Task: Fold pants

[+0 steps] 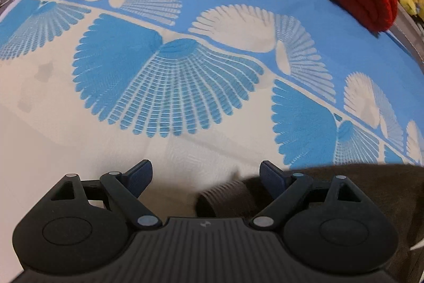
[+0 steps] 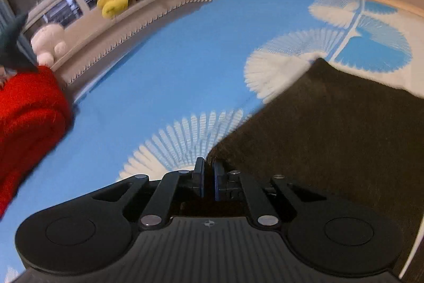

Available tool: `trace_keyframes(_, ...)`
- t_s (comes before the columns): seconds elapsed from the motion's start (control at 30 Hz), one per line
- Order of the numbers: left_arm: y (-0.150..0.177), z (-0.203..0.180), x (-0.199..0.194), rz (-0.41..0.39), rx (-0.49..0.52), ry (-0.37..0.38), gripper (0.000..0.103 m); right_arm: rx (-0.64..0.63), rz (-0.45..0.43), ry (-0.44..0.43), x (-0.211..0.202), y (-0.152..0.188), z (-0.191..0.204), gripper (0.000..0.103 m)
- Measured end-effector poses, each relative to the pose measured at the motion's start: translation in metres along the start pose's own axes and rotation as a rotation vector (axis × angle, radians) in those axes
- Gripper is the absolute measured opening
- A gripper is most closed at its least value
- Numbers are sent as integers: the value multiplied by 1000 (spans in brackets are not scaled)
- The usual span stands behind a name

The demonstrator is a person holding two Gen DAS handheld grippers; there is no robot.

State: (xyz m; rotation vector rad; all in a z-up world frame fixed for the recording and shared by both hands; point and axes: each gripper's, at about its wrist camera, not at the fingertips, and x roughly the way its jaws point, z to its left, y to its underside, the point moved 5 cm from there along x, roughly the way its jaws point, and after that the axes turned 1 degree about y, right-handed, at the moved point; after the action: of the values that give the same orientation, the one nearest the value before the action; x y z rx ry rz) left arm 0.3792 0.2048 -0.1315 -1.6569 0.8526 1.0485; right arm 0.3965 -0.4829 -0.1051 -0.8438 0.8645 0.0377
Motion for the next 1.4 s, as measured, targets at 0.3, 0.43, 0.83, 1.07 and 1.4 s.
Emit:
trace_keyframes(0.3,11,-4,16,65,30,40,91,-201,142,6,-22,6,-32,30)
trace_keyframes(0.43,19,-8,27,101,56,46,88,-186,144,-12,-55,-12,-59,30)
trace_keyframes(0.83,23,-18,-11,-105,165,-22,53,-261,-6,24,-173,-31,-163,31)
trace_keyframes(1.07,43,-26,-84,-146,110,-21,70,-175,-6,55,-208,-28,-219,31)
trace_keyframes(1.4,159,13,-107,7,75,7,81,-431,-96,-157,-285,0,-209,31)
